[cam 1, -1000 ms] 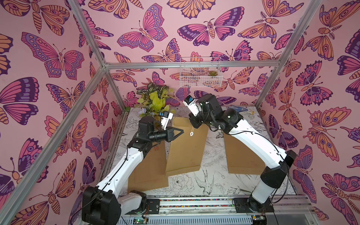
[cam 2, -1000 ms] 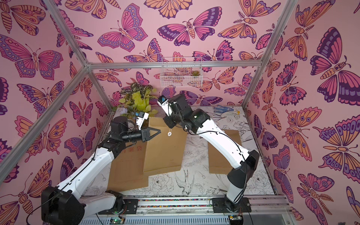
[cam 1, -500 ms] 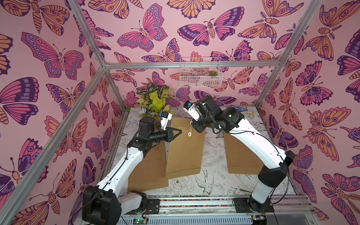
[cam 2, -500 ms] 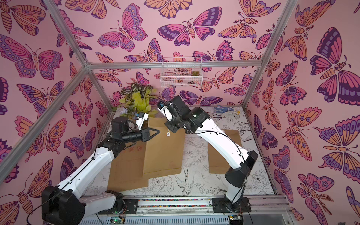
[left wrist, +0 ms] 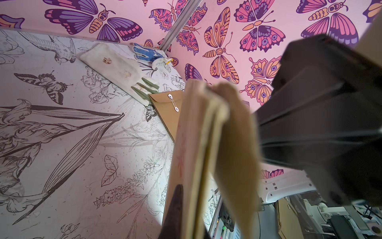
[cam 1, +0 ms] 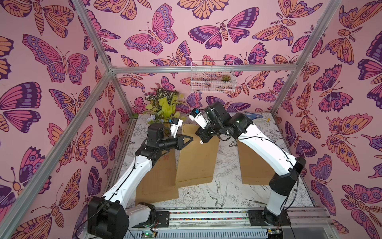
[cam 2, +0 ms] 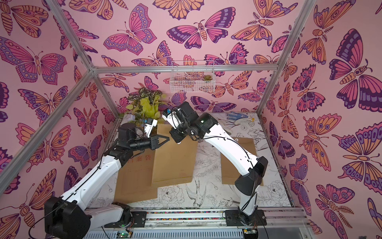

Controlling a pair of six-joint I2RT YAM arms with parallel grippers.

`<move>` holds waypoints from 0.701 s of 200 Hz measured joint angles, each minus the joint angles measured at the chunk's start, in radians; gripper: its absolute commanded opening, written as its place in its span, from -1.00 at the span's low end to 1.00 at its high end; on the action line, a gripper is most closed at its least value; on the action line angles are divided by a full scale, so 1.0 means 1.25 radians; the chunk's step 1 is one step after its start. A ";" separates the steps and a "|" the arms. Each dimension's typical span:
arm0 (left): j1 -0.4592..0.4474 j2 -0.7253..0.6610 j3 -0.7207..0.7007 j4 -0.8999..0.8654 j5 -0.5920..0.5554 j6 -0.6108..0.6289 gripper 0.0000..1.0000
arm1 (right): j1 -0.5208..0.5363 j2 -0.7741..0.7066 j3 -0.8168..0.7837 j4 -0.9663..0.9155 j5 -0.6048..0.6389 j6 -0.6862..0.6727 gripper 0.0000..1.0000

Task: Close the mouth of the file bag
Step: Close the file bag.

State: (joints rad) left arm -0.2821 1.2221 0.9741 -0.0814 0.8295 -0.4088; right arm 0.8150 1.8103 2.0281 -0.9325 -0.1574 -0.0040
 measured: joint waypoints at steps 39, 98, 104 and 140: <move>-0.001 -0.001 0.000 0.014 0.000 -0.022 -1.00 | -0.029 -0.079 -0.206 0.118 -0.059 0.064 -1.00; -0.001 -0.004 0.000 0.047 -0.007 -0.043 -1.00 | -0.087 -0.198 -0.412 0.330 -0.135 0.176 -1.00; -0.001 -0.006 0.000 0.048 -0.008 -0.043 -1.00 | -0.093 -0.206 -0.427 0.348 -0.140 0.186 -1.00; -0.001 -0.019 -0.001 0.063 -0.009 -0.054 -1.00 | -0.110 -0.237 -0.504 0.448 -0.144 0.219 -1.00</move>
State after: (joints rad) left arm -0.2829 1.1988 0.9733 -0.0029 0.8181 -0.4763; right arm 0.6773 1.5139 1.3987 -0.3729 -0.3378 0.2703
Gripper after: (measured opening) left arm 0.042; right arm 0.046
